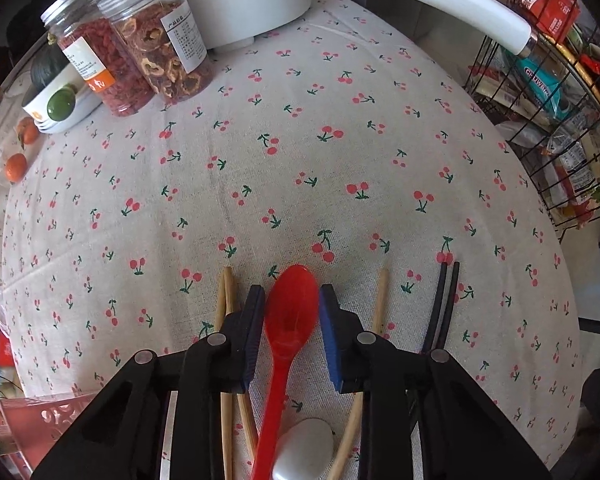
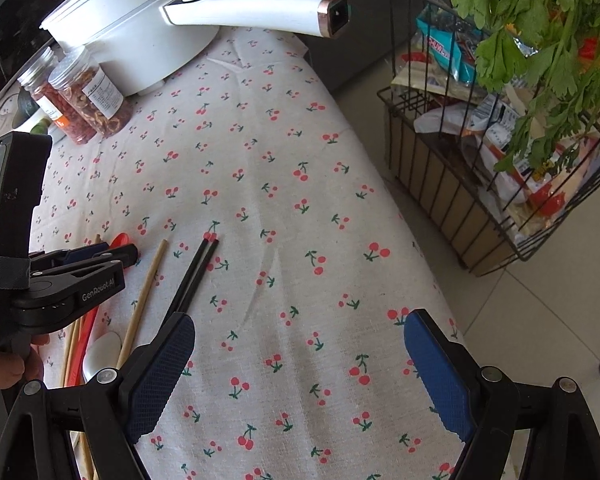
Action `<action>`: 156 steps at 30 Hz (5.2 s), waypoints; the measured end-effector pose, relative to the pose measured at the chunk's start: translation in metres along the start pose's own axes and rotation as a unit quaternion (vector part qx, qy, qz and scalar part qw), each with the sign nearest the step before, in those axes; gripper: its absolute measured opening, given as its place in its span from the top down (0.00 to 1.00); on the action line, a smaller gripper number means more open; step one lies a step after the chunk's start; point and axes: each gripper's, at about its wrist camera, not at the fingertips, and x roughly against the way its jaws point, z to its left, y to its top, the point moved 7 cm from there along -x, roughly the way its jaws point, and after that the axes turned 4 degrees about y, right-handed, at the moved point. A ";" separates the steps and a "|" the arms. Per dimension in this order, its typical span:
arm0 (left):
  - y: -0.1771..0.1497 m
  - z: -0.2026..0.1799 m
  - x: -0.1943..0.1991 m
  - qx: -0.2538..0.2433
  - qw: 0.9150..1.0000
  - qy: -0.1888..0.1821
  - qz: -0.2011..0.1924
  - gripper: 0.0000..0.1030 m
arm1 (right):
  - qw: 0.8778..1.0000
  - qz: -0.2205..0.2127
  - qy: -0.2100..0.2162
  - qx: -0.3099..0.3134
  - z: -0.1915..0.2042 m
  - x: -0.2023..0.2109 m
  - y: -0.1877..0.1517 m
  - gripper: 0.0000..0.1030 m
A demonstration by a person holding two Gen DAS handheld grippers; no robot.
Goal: Organize utensils
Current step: 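Grasp and lift the red spoon with the left tool while the right tool grasps a black chopstick, then carry the red spoon and black chopstick into the pink basket and open both tools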
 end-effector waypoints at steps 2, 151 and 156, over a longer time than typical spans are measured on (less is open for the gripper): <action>-0.001 0.001 0.006 0.005 1.000 -0.005 -0.011 0.72 | 1.000 0.001 0.002 -0.004 0.000 -0.001 0.000 0.13; -0.172 0.193 0.192 0.178 0.963 -0.046 -0.197 0.15 | 0.974 -0.179 0.088 0.104 0.160 0.100 -0.011 0.03; -0.175 0.177 0.187 0.150 0.969 -0.034 -0.193 0.15 | 0.987 -0.113 0.026 0.112 0.135 0.073 -0.024 0.02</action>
